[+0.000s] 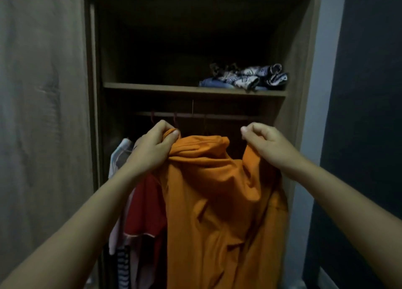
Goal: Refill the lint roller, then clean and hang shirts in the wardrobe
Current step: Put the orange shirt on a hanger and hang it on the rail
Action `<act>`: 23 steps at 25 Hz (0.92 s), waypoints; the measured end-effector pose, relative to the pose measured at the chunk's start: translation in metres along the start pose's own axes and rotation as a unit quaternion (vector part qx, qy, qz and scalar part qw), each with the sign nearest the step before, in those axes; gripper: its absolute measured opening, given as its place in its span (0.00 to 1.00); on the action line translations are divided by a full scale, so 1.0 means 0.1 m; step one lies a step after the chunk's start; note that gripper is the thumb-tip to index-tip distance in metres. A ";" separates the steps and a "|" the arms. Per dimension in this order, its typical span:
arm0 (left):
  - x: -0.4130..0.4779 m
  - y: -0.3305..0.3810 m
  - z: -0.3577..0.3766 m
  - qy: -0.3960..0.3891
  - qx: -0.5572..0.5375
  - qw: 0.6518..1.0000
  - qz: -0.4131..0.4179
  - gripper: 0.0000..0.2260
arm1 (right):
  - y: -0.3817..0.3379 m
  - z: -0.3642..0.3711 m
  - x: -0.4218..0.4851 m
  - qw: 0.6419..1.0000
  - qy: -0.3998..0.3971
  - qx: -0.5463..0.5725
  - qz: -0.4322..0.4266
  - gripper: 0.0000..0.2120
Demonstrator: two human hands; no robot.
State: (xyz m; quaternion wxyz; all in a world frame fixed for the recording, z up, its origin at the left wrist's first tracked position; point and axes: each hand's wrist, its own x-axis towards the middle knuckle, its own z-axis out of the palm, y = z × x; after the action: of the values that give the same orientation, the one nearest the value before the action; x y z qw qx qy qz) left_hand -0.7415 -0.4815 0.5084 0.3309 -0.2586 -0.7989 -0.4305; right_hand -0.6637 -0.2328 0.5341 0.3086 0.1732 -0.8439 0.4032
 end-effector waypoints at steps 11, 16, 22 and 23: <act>-0.82 -0.07 0.06 -0.362 0.083 0.928 0.024 0.14 | 0.22 -0.36 -0.55 0.949 -0.266 -0.070 0.157 0.14; -0.98 -0.26 0.18 -0.070 -0.030 0.993 -0.091 0.12 | 0.43 -0.25 -0.68 0.948 -0.261 -0.051 0.173 0.27; -1.09 -0.24 0.29 -0.089 -0.112 0.969 -0.199 0.11 | 0.64 -0.29 -0.69 0.930 -0.255 -0.238 0.117 0.03; -1.10 -0.24 0.32 -0.122 -0.070 0.974 -0.178 0.12 | 0.66 -0.29 -0.70 0.924 -0.246 -0.273 0.105 0.02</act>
State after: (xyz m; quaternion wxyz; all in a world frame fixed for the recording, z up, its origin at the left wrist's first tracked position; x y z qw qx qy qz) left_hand -0.6967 -0.4802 0.3999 0.1300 -0.1853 -0.8343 -0.5028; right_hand -0.6366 -0.1662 0.4641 0.0828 0.0863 -0.9840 0.1322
